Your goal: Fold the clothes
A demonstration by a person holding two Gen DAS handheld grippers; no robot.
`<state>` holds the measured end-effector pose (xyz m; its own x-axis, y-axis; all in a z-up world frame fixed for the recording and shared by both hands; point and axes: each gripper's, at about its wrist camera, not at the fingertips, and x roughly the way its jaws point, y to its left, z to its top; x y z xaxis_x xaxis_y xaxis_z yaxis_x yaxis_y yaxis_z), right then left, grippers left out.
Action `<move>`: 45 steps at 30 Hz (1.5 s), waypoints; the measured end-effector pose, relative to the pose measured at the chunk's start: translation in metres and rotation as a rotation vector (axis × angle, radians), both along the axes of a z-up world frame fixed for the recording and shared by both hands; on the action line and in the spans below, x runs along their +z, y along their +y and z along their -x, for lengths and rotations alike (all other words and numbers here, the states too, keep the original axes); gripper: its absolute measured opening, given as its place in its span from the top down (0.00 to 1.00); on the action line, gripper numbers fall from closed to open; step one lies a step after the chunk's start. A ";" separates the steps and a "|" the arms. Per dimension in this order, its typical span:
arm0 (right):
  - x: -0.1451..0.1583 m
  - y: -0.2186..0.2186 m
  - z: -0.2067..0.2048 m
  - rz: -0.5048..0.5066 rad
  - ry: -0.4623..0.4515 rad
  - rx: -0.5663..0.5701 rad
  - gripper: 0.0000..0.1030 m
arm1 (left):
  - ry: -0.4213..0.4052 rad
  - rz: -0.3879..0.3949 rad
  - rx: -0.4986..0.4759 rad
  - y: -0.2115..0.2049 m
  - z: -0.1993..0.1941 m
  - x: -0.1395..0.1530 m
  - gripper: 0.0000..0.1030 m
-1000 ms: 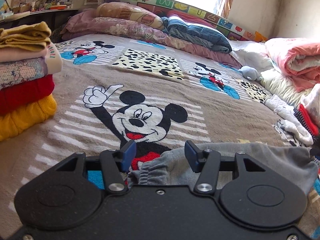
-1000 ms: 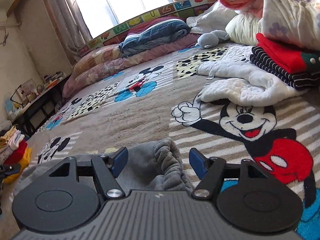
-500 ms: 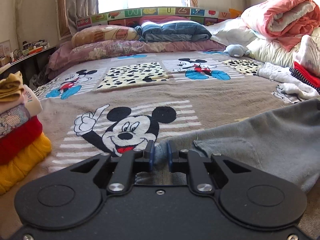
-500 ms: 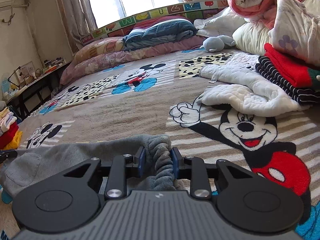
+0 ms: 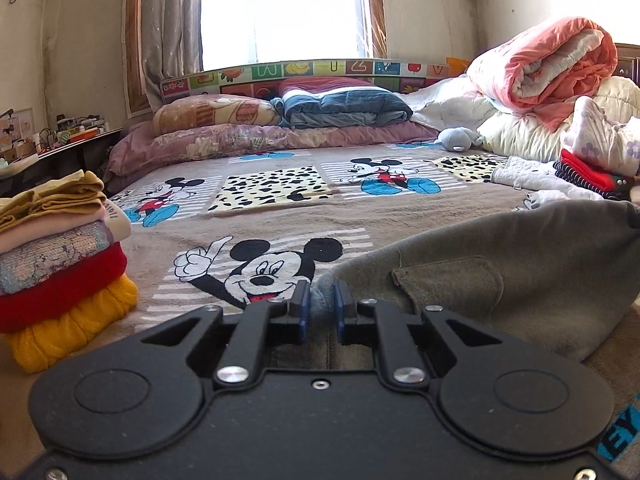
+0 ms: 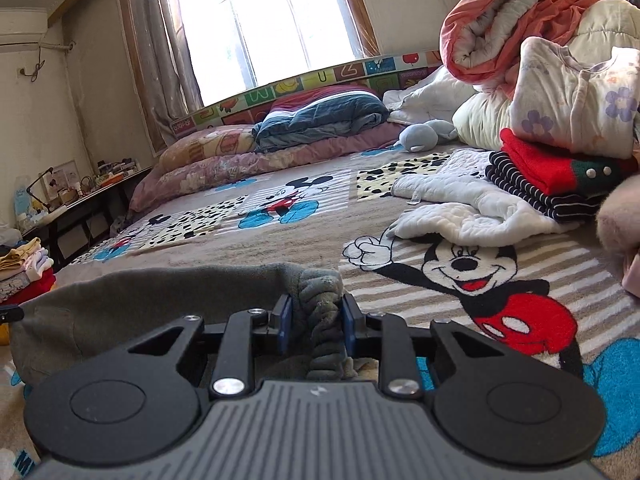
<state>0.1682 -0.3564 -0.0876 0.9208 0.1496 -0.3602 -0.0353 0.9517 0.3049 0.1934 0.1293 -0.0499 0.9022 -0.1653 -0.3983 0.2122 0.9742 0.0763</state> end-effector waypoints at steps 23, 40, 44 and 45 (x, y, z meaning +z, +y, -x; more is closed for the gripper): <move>-0.026 0.012 0.116 -0.112 -0.003 -0.010 0.74 | -0.005 -0.154 0.053 -0.026 0.114 -0.029 0.90; -0.061 -0.001 0.175 -0.180 0.197 -0.029 0.70 | 0.101 -0.275 0.104 -0.023 0.151 -0.049 0.71; -0.074 -0.028 0.194 -0.434 0.183 -0.072 0.64 | 0.130 -0.196 0.171 -0.006 0.152 -0.037 0.51; -0.079 -0.036 0.196 -0.513 0.173 -0.084 0.62 | 0.134 -0.180 0.189 -0.004 0.152 -0.033 0.48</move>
<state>-0.0276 -0.3924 -0.1661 0.8711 0.2740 -0.4075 0.1263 0.6770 0.7250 0.0417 0.1256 -0.0829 0.8476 0.0849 -0.5238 0.0478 0.9709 0.2347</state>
